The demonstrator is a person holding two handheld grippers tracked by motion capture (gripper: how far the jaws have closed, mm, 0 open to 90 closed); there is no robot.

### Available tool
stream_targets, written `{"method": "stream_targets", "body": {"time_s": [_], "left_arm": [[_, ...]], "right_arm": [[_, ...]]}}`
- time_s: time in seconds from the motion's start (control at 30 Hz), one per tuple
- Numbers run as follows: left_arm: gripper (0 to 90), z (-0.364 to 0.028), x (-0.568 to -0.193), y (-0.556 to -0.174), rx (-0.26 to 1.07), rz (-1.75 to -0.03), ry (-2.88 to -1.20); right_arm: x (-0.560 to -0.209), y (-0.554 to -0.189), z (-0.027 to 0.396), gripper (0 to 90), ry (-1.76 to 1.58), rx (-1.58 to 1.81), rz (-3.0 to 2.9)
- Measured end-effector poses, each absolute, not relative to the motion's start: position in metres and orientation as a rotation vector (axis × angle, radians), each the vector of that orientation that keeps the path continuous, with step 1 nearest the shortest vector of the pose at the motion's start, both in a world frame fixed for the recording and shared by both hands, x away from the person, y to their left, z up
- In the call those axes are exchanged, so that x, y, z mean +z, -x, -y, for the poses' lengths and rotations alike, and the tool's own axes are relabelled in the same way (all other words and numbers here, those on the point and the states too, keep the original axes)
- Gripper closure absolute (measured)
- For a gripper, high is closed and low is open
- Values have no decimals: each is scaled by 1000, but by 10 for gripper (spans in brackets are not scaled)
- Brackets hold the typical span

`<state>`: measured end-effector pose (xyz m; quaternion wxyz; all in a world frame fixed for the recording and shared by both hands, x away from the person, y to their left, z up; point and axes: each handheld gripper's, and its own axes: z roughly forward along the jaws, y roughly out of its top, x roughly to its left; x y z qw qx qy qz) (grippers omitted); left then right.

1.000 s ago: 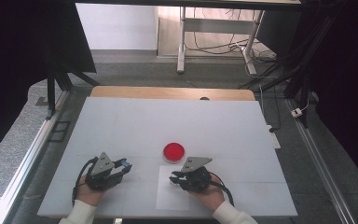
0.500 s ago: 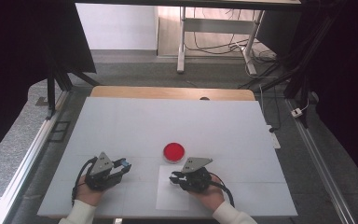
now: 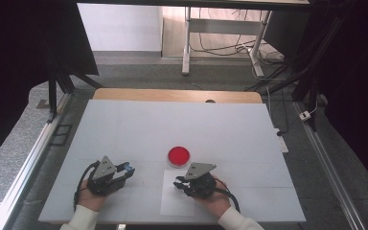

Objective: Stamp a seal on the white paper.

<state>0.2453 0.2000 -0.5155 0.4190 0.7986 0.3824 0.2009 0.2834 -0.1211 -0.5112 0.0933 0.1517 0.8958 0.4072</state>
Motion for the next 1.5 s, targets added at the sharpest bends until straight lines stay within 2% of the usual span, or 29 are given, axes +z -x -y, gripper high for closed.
{"method": "stream_targets", "body": {"time_s": [0.57, 1.5], "left_arm": [[642, -200, -516, -245, 506, -960, -2005], [641, -199, -517, -246, 498, -956, -2009]], "right_arm": [[-507, -284, 126, 752, -478, 1264, -2633], [-477, -294, 159, 752, -642, 1525, -2446]]}}
